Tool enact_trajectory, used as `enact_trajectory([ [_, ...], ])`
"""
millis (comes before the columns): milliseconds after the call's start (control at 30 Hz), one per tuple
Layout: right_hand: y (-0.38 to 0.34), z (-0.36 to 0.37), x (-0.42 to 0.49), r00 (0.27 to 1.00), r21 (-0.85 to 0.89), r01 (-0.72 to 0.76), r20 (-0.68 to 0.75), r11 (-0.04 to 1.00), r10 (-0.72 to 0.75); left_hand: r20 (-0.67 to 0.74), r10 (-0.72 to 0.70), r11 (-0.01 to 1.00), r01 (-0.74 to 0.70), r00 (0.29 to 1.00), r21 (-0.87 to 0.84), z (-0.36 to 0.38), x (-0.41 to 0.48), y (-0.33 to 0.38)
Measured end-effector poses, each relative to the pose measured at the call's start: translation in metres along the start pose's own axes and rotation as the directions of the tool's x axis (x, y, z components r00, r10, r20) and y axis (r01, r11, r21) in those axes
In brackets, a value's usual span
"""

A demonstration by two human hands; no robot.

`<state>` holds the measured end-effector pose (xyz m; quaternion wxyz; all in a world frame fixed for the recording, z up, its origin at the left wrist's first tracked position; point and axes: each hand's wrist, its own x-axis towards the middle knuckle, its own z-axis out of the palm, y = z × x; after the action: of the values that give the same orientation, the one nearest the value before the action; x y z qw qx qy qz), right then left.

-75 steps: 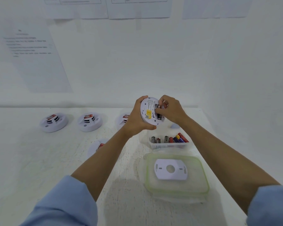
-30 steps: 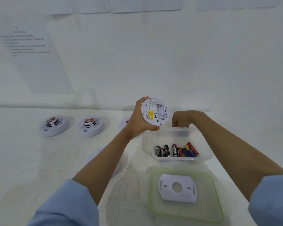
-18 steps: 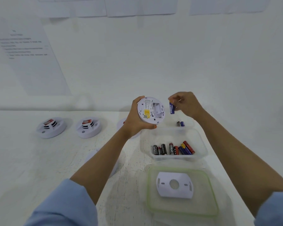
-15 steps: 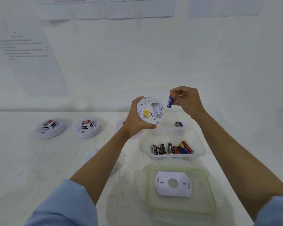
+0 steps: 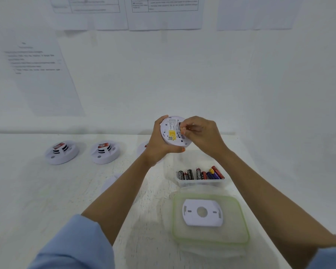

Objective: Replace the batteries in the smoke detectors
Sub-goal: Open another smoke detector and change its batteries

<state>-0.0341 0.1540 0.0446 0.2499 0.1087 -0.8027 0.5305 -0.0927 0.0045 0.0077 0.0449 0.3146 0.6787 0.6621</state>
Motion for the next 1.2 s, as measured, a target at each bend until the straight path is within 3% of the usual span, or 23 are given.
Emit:
enact_trajectory([
  [233, 0.002, -0.01, 0.003, 0.986, -0.167, 0.016, 0.166, 0.986, 0.012, 0.002, -0.016, 1.0, 0.016, 1.0, 0.003, -0.002, -0.004, 0.003],
  [767, 0.016, -0.014, 0.011, 0.999, -0.197, -0.013, 0.035, 0.98, 0.02, 0.022, -0.042, 0.999, 0.043, 0.999, -0.013, 0.001, 0.007, -0.003],
  [900, 0.022, -0.017, 0.01, 0.981, -0.28, 0.045, 0.192, 0.959, 0.01, 0.046, -0.063, 0.997, 0.065, 0.997, -0.032, -0.001, 0.004, -0.007],
  [1100, 0.016, -0.023, 0.014, 0.968, -0.074, -0.148, 0.195, 0.986, 0.16, 0.068, -0.081, 0.996, 0.083, 0.994, -0.041, 0.002, 0.004, -0.007],
  [1200, 0.015, -0.02, 0.014, 0.974, 0.013, -0.163, 0.162, 0.987, 0.158, 0.077, -0.077, 0.996, 0.081, 0.994, -0.049, 0.003, 0.005, -0.005],
])
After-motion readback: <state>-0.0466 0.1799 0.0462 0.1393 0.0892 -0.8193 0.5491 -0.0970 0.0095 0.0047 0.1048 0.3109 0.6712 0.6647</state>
